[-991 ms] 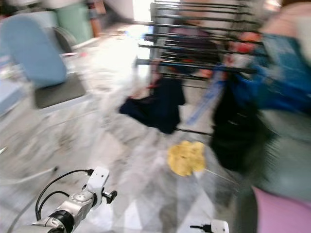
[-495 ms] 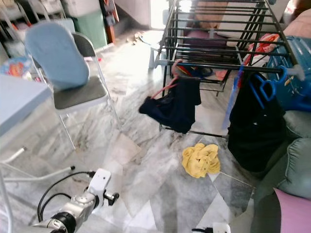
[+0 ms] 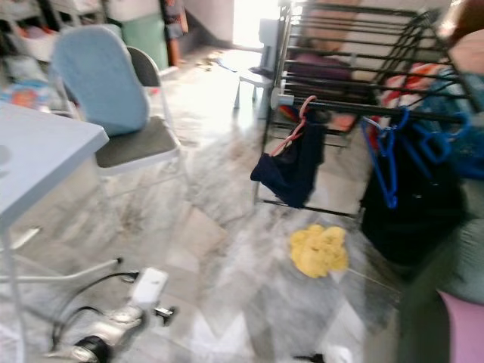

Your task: Hang hanger

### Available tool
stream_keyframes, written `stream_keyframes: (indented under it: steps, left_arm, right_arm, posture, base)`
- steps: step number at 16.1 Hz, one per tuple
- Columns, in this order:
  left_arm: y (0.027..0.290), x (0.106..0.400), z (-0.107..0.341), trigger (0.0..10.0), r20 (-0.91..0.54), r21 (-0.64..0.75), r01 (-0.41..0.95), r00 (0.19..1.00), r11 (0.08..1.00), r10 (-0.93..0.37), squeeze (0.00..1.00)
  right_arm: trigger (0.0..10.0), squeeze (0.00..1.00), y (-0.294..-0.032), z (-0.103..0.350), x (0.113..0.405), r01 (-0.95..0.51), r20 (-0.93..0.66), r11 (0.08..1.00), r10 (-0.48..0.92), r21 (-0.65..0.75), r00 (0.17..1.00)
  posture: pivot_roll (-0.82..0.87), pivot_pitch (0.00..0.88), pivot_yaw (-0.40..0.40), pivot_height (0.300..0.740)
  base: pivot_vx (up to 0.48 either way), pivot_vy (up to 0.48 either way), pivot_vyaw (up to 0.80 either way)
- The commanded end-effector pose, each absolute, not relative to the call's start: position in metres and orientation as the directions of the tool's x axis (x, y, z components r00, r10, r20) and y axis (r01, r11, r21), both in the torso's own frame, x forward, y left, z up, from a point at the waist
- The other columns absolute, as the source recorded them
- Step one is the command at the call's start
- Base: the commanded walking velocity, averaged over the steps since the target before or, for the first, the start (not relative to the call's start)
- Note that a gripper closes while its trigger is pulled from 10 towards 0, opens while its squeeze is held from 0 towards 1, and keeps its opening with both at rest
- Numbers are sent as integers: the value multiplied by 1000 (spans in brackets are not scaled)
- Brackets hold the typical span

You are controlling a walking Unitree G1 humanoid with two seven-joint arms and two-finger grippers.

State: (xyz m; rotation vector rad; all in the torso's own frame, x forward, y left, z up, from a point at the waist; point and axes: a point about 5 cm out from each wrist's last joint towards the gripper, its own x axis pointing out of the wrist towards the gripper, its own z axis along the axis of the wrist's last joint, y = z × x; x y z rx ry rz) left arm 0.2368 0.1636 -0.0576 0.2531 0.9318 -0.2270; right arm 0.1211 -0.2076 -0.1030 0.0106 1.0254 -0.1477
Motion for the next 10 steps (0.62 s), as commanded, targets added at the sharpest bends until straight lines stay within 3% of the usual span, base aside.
stream_keyframes:
  steps: [1,10]
  left_arm:
    - [160,243,-54,10000,-802,124,316,590,941,-93,0]
    - [158,245,-52,10000,-796,120,343,594,932,-116,0]
  right_arm:
    - [10000,0,-207,-106,112,140,-869,988,-122,-61,479]
    - [10000,0,-199,-103,129,171,-856,985,-119,-36,503]
  posture:
    - [-61,0,-16,740]
    - [-53,0,-13,740]
  base:
    - [0,274,0]
    - [0,27,0]
